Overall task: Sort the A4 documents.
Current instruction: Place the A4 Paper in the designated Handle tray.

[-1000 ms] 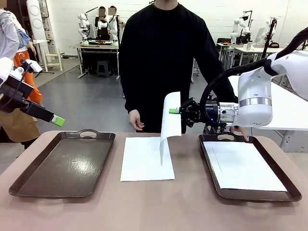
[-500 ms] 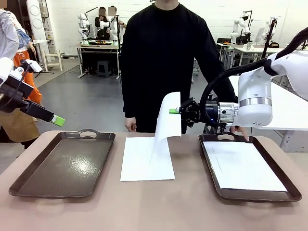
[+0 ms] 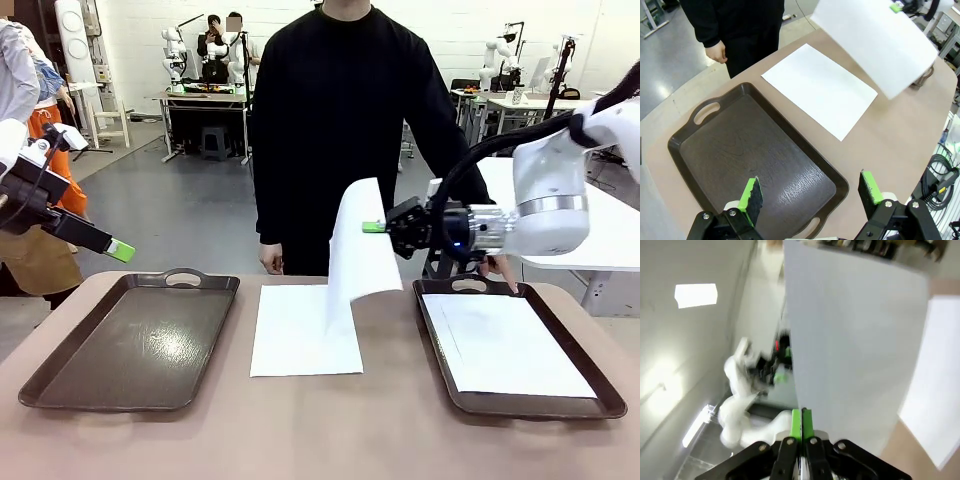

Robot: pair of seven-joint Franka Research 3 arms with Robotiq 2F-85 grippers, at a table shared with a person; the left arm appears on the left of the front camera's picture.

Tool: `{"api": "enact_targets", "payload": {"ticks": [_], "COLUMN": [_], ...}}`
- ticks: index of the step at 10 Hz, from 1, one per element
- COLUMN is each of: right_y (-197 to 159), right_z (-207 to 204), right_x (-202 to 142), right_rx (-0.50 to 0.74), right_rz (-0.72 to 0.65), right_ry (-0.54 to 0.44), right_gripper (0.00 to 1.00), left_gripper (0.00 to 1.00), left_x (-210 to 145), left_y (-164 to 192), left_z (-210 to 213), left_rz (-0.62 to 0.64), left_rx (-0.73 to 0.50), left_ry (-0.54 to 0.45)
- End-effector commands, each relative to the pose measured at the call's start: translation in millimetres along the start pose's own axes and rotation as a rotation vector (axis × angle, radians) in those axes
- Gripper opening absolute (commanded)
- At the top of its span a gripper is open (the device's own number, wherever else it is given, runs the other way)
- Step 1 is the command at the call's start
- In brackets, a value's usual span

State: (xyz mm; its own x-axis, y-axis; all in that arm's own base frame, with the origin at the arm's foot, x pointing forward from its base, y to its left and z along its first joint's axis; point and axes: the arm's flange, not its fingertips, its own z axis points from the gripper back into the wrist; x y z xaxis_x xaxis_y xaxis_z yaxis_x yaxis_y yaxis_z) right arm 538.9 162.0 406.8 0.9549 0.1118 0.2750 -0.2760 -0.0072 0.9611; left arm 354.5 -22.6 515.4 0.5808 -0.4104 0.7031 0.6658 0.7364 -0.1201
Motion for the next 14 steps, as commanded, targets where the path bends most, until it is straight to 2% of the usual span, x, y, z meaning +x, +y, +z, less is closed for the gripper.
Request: {"api": "enact_targets", "payload": {"ticks": [1, 3, 5, 9, 11, 12, 14], "right_y": [28.5, 35.2, 28.3, -2.8, -12.2, -18.7, -48.0], "right_z": [43.3, 98.7, 137.4, 147.2, 161.8, 173.3, 192.1], "right_x": [-16.8, -22.2, -28.9, -38.8, -35.5, -33.3, -35.4], "right_rx": [-0.009, -0.09, -0.11, -0.131, -0.158, -0.183, -0.328], "right_rz": [0.107, 0.088, 0.051, 0.01, 0.005, 0.0, -0.027], "right_ry": [0.129, 0.215, 0.206, 0.191, 0.154, 0.114, 0.094], "right_gripper": [0.01, 0.01, 0.01, 0.01, 0.01, 0.01, 0.01], "left_gripper": [1.0, 1.0, 1.0, 1.0, 1.0, 1.0, 1.0], "left_x": [-1.4, -1.4, -1.4, -1.4, -1.4, -1.4, -1.4], "left_y": [2.6, 2.6, 2.6, 2.6, 2.6, 2.6, 2.6], "left_z": [-0.2, -0.2, -0.2, -0.2, -0.2, -0.2, -0.2], "left_rz": [-0.007, -0.007, -0.007, -0.007, -0.007, -0.007, -0.007], "left_rx": [-0.014, -0.014, -0.014, -0.014, -0.014, -0.014, -0.014], "left_ry": [-0.009, -0.009, -0.009, -0.009, -0.009, -0.009, -0.009]}}
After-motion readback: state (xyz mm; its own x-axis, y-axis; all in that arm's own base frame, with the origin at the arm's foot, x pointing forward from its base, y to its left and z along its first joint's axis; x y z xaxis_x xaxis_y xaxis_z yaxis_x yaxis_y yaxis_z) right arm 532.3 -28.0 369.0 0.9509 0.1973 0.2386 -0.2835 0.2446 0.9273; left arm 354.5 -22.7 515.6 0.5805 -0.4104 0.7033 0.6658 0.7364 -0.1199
